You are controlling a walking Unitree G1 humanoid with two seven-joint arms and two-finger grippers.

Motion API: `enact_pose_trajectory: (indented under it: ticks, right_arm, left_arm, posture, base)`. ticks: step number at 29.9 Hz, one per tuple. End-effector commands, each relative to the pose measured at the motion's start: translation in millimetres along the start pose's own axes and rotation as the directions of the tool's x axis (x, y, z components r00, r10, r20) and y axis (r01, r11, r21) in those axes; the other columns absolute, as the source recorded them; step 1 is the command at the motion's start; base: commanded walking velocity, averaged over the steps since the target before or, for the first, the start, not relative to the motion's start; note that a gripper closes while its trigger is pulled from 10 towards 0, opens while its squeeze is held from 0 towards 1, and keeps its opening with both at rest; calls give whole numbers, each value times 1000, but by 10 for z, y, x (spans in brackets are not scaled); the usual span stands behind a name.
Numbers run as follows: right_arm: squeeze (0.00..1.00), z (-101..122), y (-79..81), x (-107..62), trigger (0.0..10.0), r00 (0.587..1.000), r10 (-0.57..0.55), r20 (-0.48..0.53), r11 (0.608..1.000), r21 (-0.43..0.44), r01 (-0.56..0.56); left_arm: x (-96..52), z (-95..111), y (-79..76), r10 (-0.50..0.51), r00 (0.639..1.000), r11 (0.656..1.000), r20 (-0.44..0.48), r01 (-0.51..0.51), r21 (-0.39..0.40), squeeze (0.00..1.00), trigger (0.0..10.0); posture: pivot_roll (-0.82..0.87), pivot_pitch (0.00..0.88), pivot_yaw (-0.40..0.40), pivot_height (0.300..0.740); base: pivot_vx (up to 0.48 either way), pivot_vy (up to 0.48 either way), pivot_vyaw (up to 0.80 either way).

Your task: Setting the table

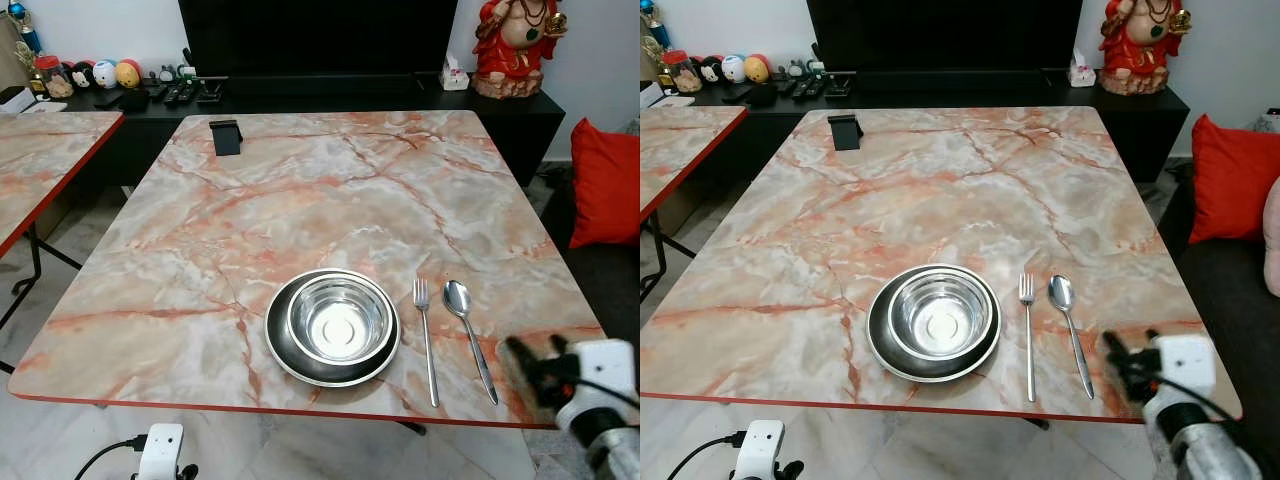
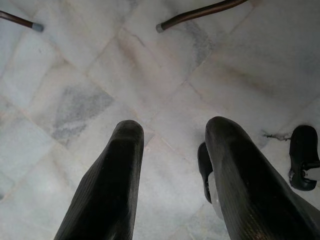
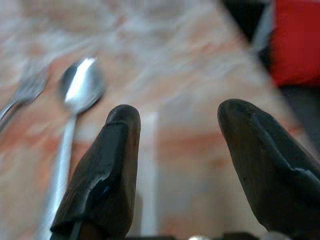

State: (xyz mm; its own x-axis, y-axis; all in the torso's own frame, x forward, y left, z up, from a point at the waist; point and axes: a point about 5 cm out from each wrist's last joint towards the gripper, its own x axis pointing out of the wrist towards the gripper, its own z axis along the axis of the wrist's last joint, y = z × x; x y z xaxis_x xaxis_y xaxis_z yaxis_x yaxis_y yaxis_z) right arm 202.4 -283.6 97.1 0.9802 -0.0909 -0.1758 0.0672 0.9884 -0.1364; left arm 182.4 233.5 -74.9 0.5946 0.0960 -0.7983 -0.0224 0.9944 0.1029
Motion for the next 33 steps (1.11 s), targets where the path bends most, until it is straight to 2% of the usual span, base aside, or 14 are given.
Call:
enact_pose_trajectory:
  ticks: [1,4,5,7,9,12,16,20,33]
  right_arm:
    - [0,85,-29,-20,10000,998,-31,46,999,-8,31]
    - [0,39,-32,-42,10000,999,-44,26,999,-18,44]
    - [0,15,-20,-63,10000,998,-50,24,998,-46,51]
    - [0,-19,26,-106,10000,998,-47,32,999,-12,48]
    - [0,-31,53,-130,10000,999,-35,37,999,-12,35]
    - [0,-33,91,-153,10000,999,5,45,996,-85,-1]
    - [0,-46,129,-155,10000,998,27,55,998,-62,-23]
    - [0,-135,196,-167,10000,998,62,29,993,-103,-59]
    - [0,-293,241,-210,10000,999,36,14,991,-127,-34]
  left_arm:
    - [-5,-21,19,3,1000,1000,-13,-2,14,0,10000]
    - [-5,-21,19,2,1000,1000,-13,-2,13,0,10000]
    - [-4,-20,17,1,1000,1000,-13,-1,13,0,10000]
    - [-4,-18,18,3,1000,1000,-12,-2,13,0,10000]
    - [-4,-18,18,3,1000,1000,-12,-3,11,0,10000]
    - [-3,-15,15,1,1000,1000,-12,-1,14,0,10000]
    - [-3,-14,16,1,1000,1000,-11,-1,15,0,10000]
    - [-4,-16,17,4,1000,1000,-10,-4,14,0,10000]
    - [-6,-22,24,9,1000,1000,-8,-9,25,0,10000]
  posture:
    - [-116,0,40,740]
    - [-119,0,40,740]
    - [-117,0,36,740]
    - [-116,0,37,740]
    - [-118,0,38,740]
    - [-122,0,40,740]
    - [-122,0,37,740]
    - [-117,0,36,740]
    - [-120,0,43,740]
  base:
    - [0,0,0]
    - [0,0,0]
    - [0,0,0]
    - [0,0,0]
    - [0,0,0]
    - [0,0,0]
    - [0,0,0]
    - [0,0,0]
    - [0,0,0]
